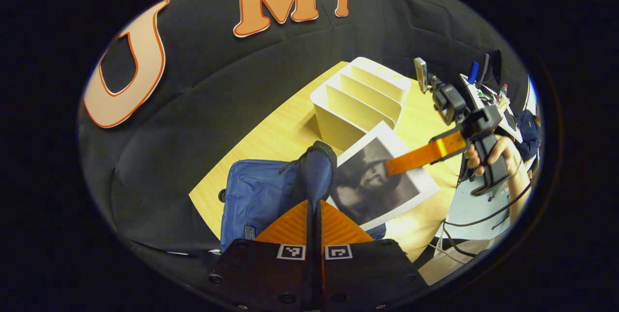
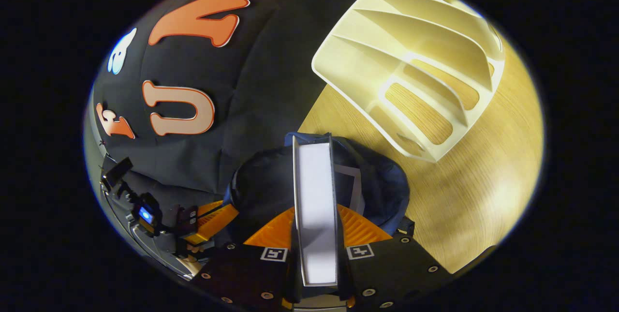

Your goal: Open the schoolbag, grab two books from the bookshelf and put them into the schoolbag.

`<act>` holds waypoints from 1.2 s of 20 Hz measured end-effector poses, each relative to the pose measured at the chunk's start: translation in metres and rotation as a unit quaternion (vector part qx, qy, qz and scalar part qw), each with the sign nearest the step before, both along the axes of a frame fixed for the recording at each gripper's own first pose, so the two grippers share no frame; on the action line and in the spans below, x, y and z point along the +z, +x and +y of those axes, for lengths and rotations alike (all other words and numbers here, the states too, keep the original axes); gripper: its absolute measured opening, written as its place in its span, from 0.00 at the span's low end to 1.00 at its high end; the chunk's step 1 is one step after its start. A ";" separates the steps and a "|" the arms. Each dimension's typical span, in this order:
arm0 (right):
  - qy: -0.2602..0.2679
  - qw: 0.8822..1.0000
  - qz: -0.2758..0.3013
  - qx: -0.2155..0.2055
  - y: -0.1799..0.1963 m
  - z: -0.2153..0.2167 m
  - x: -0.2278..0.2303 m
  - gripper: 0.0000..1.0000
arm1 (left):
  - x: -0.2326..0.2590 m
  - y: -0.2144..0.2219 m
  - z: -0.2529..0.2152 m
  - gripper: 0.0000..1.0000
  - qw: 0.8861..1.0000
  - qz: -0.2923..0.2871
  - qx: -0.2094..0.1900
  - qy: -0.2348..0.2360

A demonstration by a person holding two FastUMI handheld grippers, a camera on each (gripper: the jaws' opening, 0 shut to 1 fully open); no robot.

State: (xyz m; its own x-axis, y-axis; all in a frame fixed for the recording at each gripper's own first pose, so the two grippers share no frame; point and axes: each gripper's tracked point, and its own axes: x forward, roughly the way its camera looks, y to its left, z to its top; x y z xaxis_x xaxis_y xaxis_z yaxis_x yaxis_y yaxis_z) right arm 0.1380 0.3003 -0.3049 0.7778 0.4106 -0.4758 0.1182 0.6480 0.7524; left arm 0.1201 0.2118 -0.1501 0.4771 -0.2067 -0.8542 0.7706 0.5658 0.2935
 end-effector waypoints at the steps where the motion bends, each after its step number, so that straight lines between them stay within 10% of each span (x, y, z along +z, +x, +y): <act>1: 0.007 1.000 -0.006 -0.005 0.007 0.007 -0.003 0.30 | 0.001 -0.002 -0.003 0.01 1.000 -0.001 -0.001 -0.002; 12: 0.020 1.000 -0.007 -0.004 0.053 0.102 -0.053 0.19 | 0.015 -0.018 -0.009 0.01 1.000 -0.011 -0.011 -0.002; 15: -0.026 0.999 0.032 -0.006 0.043 0.094 -0.064 0.37 | 0.014 -0.014 -0.004 0.01 1.000 -0.011 -0.001 -0.008; 16: -0.050 0.998 0.046 -0.002 0.039 0.088 -0.071 0.29 | 0.013 -0.014 -0.002 0.01 1.000 -0.011 0.002 -0.008; 21: -0.098 0.993 0.061 -0.014 0.022 0.050 -0.060 0.86 | 0.004 -0.018 -0.002 0.01 1.000 -0.002 -0.004 -0.018; 24: -0.117 0.991 0.059 -0.036 0.009 0.020 -0.051 0.96 | -0.002 -0.018 -0.002 0.01 1.000 0.003 -0.002 -0.027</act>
State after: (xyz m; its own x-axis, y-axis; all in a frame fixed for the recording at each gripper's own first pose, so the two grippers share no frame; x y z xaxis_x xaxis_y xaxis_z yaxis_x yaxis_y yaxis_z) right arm 0.1473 0.3199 -0.3559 0.7337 0.2240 -0.6415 0.2491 0.7896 0.5607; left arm 0.1016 0.2102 -0.1523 0.4706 -0.2544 -0.8449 0.7751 0.5767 0.2581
